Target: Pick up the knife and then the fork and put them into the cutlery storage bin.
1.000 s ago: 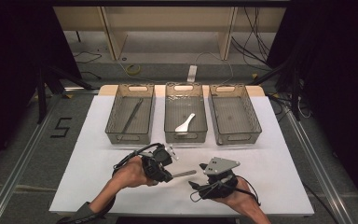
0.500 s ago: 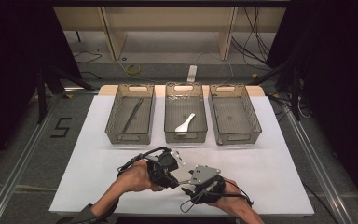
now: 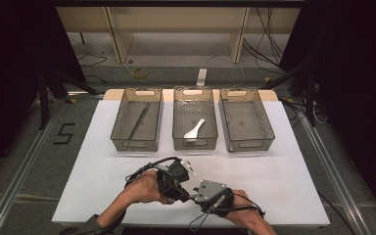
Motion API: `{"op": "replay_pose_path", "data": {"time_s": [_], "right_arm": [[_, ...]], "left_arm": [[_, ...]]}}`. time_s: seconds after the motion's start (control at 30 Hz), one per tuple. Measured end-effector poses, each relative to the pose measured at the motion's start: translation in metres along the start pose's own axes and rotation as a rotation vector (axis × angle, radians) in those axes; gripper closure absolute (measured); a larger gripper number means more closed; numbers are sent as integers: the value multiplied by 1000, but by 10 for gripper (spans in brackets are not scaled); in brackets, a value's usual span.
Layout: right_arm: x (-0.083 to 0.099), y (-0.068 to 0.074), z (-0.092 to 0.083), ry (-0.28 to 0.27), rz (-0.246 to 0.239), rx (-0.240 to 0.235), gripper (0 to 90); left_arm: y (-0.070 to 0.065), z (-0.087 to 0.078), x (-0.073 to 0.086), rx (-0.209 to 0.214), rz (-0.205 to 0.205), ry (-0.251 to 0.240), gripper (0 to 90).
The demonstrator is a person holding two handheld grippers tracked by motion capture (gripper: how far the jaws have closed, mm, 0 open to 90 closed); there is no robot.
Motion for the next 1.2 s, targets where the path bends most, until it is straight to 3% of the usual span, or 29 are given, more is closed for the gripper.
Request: {"op": "replay_pose_path", "data": {"time_s": [0.1, 0.2, 0.33, 0.4, 0.5, 0.57, 0.8, 1.2], "right_arm": [[1, 4, 0, 13, -46, -7, 757], [1, 9, -1, 32, -107, -27, 832], [2, 16, 1, 65, -169, -33, 876], [3, 17, 3, 79, -174, -38, 877], [5, 14, 3, 87, -166, -31, 878], [6, 11, 1, 89, -151, -21, 878], [10, 4, 0, 94, -128, 6, 879], [22, -17, -3, 91, -28, 44, 878]], "left_arm": [[-1, 2, 0, 20, 7, 8, 832], [-1, 3, 1, 70, 25, 5, 838], [1, 2, 0, 51, 33, 2, 818], [2, -4, -2, 26, 29, -31, 704], [6, -11, 1, -25, 26, -48, 654], [10, -15, 0, -48, 2, -77, 554], [19, -27, -1, -114, -51, -155, 383], [32, -47, 1, -201, -111, -343, 235]]}}
Point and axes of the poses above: each handheld gripper's, and its own axes: z roughly forward along the jaws, x roughly out of its underside, y roughly to its left, the point moved 7 cm from there along z, roughly forward along the jaws, and after that the axes turned 15 degrees about y, right-handed, at the moved point
